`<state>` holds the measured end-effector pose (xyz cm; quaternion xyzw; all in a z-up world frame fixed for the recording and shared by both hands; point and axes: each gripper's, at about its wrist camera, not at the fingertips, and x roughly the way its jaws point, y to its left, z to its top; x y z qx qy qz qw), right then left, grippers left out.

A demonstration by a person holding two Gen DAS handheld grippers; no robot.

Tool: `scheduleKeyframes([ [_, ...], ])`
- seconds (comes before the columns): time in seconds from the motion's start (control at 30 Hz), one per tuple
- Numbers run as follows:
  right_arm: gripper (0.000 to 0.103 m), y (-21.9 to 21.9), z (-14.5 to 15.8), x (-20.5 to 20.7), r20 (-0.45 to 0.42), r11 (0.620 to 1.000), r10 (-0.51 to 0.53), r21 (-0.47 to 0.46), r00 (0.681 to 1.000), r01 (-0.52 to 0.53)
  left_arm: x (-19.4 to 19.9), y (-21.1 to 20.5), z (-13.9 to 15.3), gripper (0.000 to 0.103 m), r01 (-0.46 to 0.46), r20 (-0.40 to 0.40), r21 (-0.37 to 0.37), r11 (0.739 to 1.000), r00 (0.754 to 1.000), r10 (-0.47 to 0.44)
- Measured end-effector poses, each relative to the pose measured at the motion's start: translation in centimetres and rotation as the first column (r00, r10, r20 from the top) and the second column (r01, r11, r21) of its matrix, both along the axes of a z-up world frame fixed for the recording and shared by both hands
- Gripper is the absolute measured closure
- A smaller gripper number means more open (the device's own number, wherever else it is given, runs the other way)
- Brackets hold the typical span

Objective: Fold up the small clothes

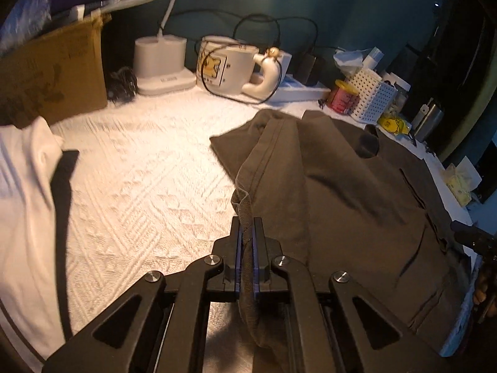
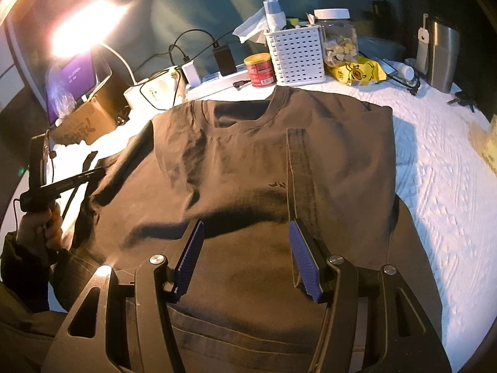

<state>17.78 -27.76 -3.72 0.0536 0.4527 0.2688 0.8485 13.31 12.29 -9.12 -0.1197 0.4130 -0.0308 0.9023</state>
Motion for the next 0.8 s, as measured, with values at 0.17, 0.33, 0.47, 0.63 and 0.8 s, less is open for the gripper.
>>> scheduleKeyframes([
  [0.17,0.043,-1.1,-0.2,-0.2,0.000,0.999,-0.003,0.050,1.000,0.003,-0.3,-1.8,1.9,0.099,0.016,0.038,0.054,0.998,0.999,-0.018],
  [0.33,0.043,-2.6,-0.5,-0.5,0.004,0.996,-0.016,0.084,1.000,0.015,0.0,-4.3,3.1,0.099,0.056,0.055,0.080,0.995,0.997,-0.061],
  [0.47,0.043,-4.0,-0.7,-0.6,0.012,0.994,-0.032,0.107,0.999,0.031,0.1,-6.7,3.5,0.099,0.095,0.056,0.102,0.990,0.993,-0.101],
  [0.63,0.043,-6.0,-1.2,-0.7,0.013,0.991,-0.054,0.127,0.998,0.052,0.4,-9.6,3.4,0.099,0.147,0.037,0.130,0.981,0.988,-0.153],
  [0.8,0.043,-7.3,-1.6,-1.0,0.013,0.988,-0.068,0.141,0.998,0.066,0.5,-12.3,2.7,0.099,0.201,0.011,0.145,0.969,0.979,-0.204],
])
